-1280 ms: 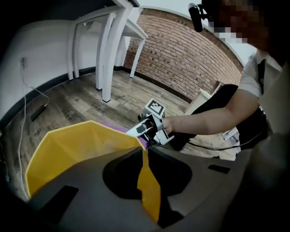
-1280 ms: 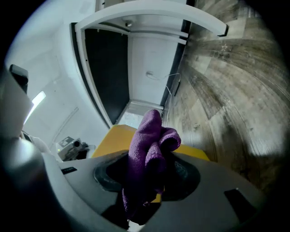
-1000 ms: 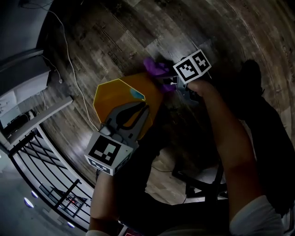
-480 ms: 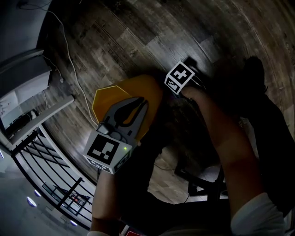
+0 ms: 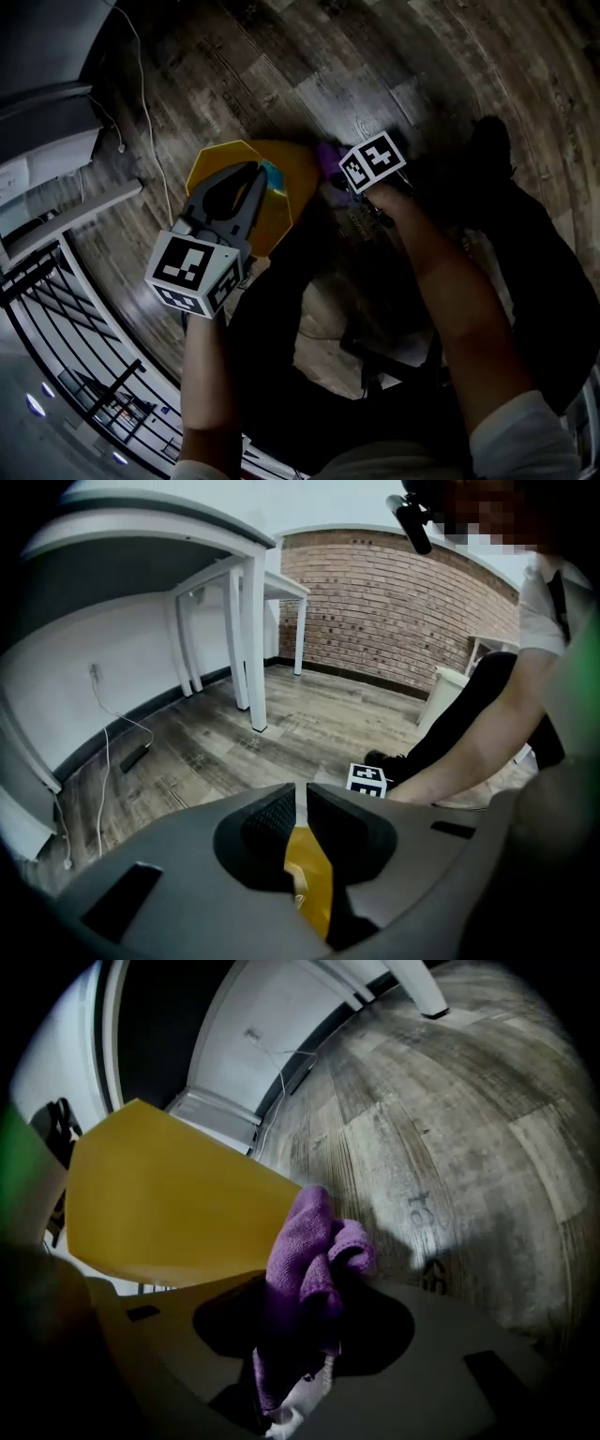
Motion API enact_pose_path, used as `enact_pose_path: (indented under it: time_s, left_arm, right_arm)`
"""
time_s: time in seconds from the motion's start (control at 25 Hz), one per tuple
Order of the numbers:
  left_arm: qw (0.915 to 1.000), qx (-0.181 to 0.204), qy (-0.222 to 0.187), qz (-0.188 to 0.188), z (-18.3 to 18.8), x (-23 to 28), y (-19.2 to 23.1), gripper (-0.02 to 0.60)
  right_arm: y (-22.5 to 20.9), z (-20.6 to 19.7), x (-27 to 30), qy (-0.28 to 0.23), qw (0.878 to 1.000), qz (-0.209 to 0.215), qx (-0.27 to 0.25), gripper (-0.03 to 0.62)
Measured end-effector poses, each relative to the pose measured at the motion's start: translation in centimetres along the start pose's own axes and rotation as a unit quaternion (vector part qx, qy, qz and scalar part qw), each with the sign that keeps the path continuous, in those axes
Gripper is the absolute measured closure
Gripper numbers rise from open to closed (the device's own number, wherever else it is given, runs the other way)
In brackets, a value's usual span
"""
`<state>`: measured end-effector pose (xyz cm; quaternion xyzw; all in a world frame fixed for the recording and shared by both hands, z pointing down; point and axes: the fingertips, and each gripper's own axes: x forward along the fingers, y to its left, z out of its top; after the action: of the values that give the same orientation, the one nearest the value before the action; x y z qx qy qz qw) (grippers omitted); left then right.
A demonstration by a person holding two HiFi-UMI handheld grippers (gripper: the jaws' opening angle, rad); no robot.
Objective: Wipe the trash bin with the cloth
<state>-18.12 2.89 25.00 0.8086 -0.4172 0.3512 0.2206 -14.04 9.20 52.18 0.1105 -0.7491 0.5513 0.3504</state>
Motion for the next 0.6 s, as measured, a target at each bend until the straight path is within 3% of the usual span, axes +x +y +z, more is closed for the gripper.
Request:
enact_pose_path:
  time_s: [0.2, 0.4, 0.6]
  left_arm:
    - [0.9991, 0.000, -0.038, 0.017, 1.2, -2.0, -0.8, 0.549]
    - [0.9990, -0.006, -0.040, 0.021, 0.5, -2.1, -1.6, 0.549]
    - [0.9996, -0.027, 0.000, 0.002, -1.7, -2.0, -1.4, 0.549]
  right_arm:
    - [2.6, -0.8, -2.2, -0.046, 0.998, 0.031, 0.025, 0.410]
    - [4.0, -1.7, -4.1, -0.069, 0.995, 0.059, 0.027, 0.410]
    - [5.0, -0.9, -5.3, -0.097, 0.989, 0.104, 0.040, 0.410]
